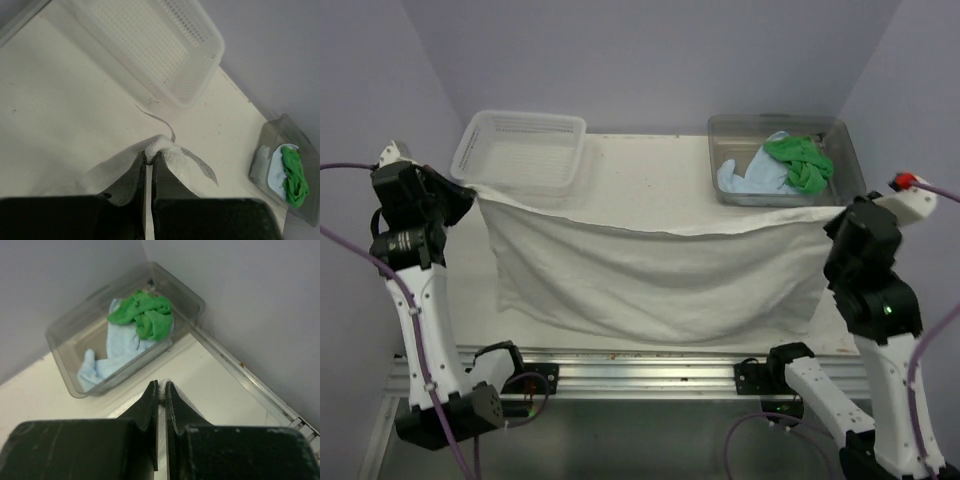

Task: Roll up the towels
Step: Flatten the towel, then fold the towel

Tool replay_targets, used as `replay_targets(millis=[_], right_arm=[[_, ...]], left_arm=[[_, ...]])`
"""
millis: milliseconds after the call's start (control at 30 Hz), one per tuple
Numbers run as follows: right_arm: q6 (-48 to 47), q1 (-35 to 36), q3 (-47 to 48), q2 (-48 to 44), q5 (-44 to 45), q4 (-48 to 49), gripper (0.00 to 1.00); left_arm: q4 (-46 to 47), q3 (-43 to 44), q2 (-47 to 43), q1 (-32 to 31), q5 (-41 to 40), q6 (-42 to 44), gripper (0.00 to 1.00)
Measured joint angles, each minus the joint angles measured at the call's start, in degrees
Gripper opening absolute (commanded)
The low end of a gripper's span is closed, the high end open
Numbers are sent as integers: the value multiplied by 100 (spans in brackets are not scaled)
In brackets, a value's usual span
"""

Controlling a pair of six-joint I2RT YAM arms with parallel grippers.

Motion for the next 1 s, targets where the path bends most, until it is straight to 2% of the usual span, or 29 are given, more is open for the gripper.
replay_targets(millis=[167, 267, 367, 500, 667, 867, 1000], right_arm=[[7, -68, -452, 2170, -140, 1143, 0], [44, -166, -461, 3333, -402, 1650, 0], [114, -245, -459, 3980, -649, 1904, 0], [170, -319, -422, 4308, -861, 2127, 0], [186, -485, -369, 4376, -1228, 2299, 0], [227, -968, -468, 4269, -1836, 2286, 0], [319, -1104, -911, 3834, -2015, 2059, 0]], left_arm=[[813, -852, 1572, -26, -13, -107, 0], [1123, -931, 2267, -63, -13, -144, 0], [1362, -835, 2736, -96, -13, -142, 0], [1572, -629, 3182, -101, -11, -140, 0], [1644, -592, 3296, -101, -13, -140, 0], [1596, -638, 3204, -101, -70, -116, 0], [1486, -992, 2730, -83, -214, -39, 0]])
